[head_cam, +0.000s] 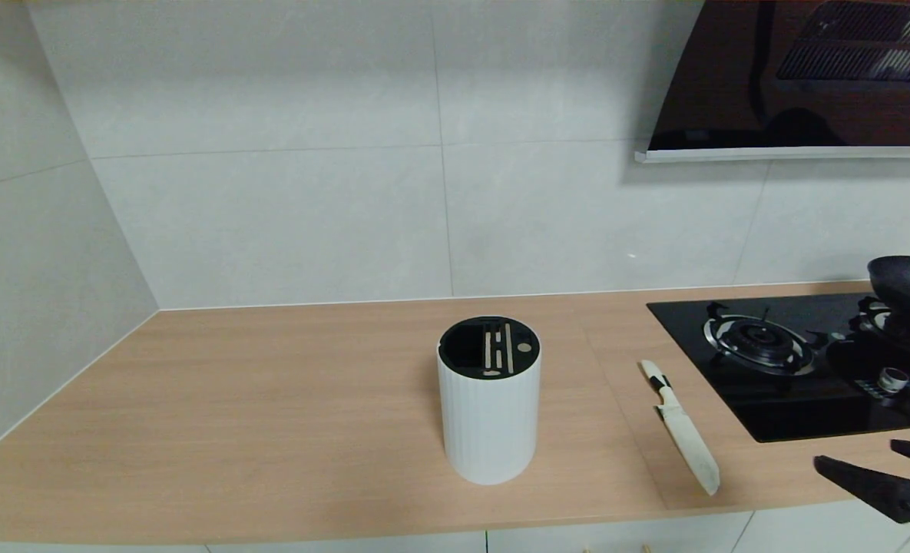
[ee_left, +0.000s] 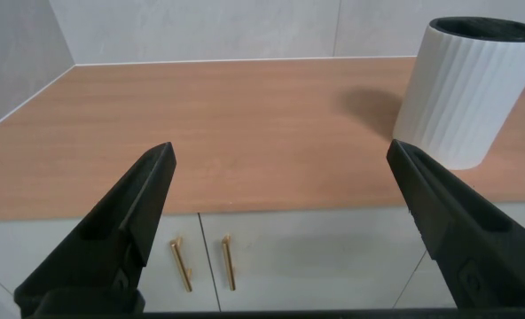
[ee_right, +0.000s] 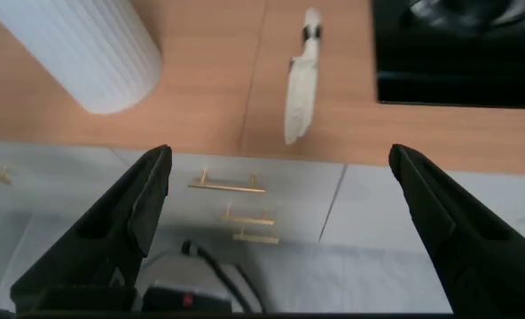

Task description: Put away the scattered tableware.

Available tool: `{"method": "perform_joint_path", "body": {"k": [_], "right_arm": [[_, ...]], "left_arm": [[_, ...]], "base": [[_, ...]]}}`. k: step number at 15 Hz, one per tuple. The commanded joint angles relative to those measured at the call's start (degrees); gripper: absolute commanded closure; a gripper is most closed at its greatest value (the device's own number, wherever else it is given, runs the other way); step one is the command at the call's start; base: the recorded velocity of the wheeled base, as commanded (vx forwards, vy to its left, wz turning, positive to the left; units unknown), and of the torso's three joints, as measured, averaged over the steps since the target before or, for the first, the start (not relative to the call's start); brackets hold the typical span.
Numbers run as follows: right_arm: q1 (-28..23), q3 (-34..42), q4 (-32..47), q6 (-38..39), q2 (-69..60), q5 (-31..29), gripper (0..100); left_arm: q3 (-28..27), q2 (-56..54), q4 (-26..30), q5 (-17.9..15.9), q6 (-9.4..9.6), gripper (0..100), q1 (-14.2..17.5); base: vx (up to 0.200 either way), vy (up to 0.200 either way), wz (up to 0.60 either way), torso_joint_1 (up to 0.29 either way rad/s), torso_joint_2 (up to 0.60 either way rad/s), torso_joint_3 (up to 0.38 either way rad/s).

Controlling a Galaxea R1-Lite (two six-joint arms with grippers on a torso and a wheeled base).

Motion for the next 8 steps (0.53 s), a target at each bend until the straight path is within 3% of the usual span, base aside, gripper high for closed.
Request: {"method": "perform_joint_path", "body": {"k": [1, 3, 8], "right_arm": [[3.6, -4.4, -6.5, 0.0, 20.7, -1.8, 0], [3.6, -7.4, -8.4, 0.0, 29.2, -2.8, 0], [3.7, -10.4, -27.5, -0.2, 50.3, -9.3, 0]], "left_arm": [[0.0, 0.0, 0.0, 0.0, -0.02, 0, 0.0], [0.0, 0.0, 0.1, 0.0, -0.02, 0, 0.0], [0.0, 0.0, 0.0, 0.0, -0.02, 0, 0.0]], "base": [[0.000, 0.000, 0.00, 0.000, 0.00, 0.000], [0.000, 0.000, 0.00, 0.000, 0.00, 0.000], [0.000, 0.000, 0.00, 0.000, 0.00, 0.000]]}}
